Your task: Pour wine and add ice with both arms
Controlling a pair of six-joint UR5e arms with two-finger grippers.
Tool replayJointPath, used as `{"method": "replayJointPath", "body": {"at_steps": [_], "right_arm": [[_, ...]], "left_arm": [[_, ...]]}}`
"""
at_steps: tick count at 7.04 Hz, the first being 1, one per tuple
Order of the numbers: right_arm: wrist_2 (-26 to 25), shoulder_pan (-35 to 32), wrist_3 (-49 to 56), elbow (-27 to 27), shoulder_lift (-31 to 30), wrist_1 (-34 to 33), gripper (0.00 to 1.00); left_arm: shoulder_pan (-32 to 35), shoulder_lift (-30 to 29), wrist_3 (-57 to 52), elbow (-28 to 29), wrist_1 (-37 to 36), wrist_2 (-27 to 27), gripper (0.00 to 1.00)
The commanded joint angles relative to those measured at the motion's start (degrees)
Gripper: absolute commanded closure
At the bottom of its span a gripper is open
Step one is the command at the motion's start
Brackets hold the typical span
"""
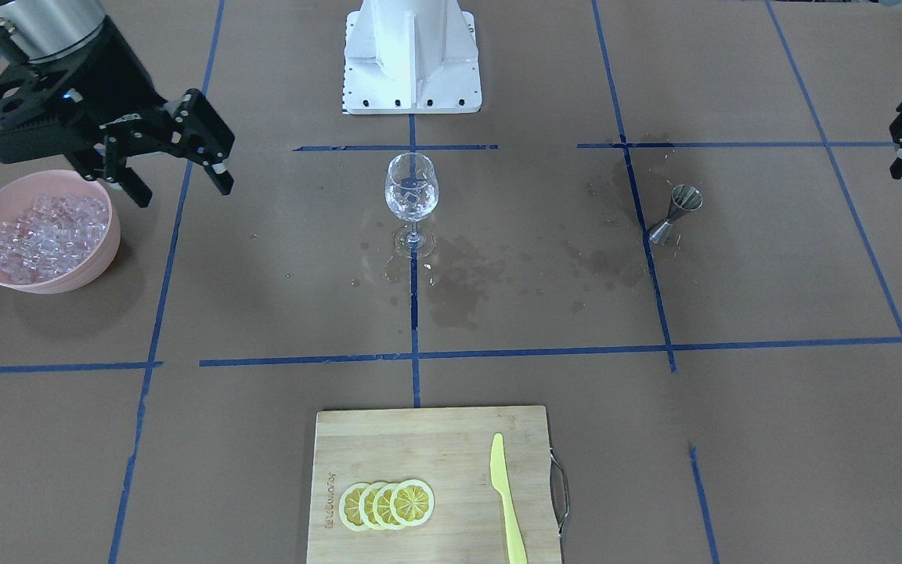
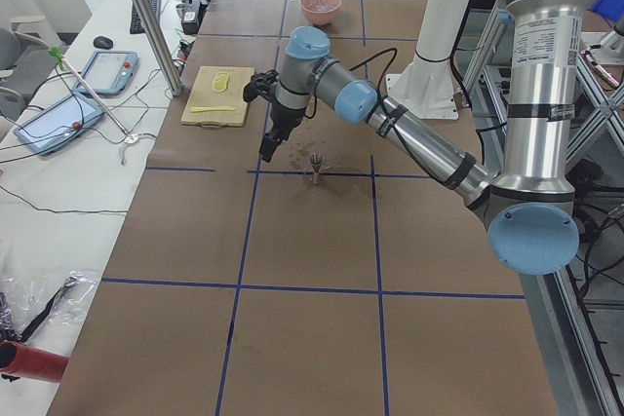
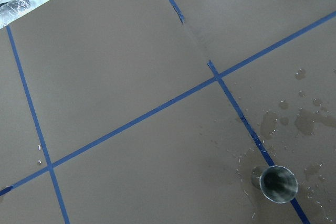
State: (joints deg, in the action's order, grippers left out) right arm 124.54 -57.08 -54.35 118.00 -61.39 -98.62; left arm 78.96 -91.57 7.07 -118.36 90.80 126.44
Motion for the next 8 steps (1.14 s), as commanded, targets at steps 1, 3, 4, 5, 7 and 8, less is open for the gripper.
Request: {"method": "replayJointPath", "body": {"at_steps": [1, 3, 4, 5, 7, 8], "right_arm": [[1.1, -5.4, 14.0, -0.7, -7.2, -1.2, 0.00], [1.1, -10.9, 28.1, -2.5, -11.2, -5.3, 0.00], [1.5, -13.3, 33.4, -3.6, -12.7, -7.0, 0.00], [3.0, -16.5, 41.7, -5.7, -15.5, -6.7, 0.00], [9.0, -23.8, 51.6, -11.9, -18.3, -6.4, 0.00], [9.0, -25.9, 55.6, -12.2, -21.3, -6.4, 0.00]], "left_arm": [[3.9, 0.1, -1.0, 4.6, -0.1, 2.4, 0.00], [6.5, 0.5, -1.0, 8.7, 0.3, 5.1, 0.00], [7.5, 0.5, -1.0, 9.5, 0.3, 5.1, 0.00], [8.0, 0.6, -1.0, 10.4, 0.4, 5.1, 0.00], [8.9, 1.6, -1.0, 12.0, 0.5, 6.7, 0.00], [8.9, 2.8, -1.0, 14.3, 0.7, 6.7, 0.00]]}}
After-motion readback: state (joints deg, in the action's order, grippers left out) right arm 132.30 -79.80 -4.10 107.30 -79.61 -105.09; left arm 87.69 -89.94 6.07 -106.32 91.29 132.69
